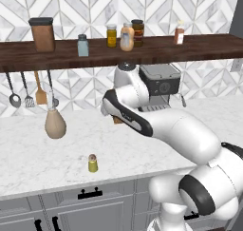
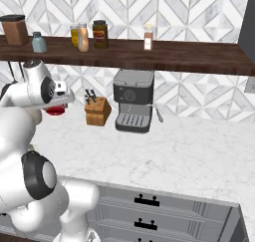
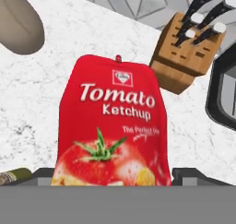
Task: Put the shaker and condiment bottle from the counter next to their counterparts in the cabinet.
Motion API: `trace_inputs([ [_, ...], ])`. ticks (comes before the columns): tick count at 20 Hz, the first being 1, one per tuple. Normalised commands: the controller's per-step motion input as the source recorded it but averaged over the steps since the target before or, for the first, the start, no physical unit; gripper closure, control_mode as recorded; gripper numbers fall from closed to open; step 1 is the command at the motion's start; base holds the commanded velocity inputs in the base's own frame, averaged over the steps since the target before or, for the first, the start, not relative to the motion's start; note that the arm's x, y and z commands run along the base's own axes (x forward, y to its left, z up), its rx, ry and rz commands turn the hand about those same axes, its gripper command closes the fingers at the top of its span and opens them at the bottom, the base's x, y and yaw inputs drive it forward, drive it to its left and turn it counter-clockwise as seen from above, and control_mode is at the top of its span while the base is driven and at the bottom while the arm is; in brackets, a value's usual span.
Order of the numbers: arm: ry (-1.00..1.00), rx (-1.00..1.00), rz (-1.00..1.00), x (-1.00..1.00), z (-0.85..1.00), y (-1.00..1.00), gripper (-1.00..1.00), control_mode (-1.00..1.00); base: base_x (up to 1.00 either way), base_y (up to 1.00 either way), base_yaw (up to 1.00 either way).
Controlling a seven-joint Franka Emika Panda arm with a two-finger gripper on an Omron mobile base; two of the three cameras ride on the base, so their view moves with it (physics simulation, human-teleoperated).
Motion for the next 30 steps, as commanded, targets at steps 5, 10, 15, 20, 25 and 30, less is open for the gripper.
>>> trace_inputs([
  [5, 0.0, -0.01, 0.0, 0.0, 0.62, 0.0, 1.0, -1.0, 0.0, 0.0, 0.0],
  [10, 0.0, 0.0, 0.0, -0.03, 0.66, -0.08, 1.0, -1.0, 0.0, 0.0, 0.0],
  [15, 0.0, 0.0, 0.0, -0.15, 0.45, -0.1, 1.0, -1.0, 0.0, 0.0, 0.0],
  [20, -0.04, 0.0, 0.0, -0.27, 0.3, -0.08, 1.0, -1.0, 0.0, 0.0, 0.0],
  [25, -0.19, 0.0, 0.0, -0.09, 0.27, -0.19, 1.0, -1.0, 0.0, 0.0, 0.0],
  [30, -0.07, 0.01, 0.0, 0.0, 0.39, -0.26, 1.0, -1.0, 0.0, 0.0, 0.0],
])
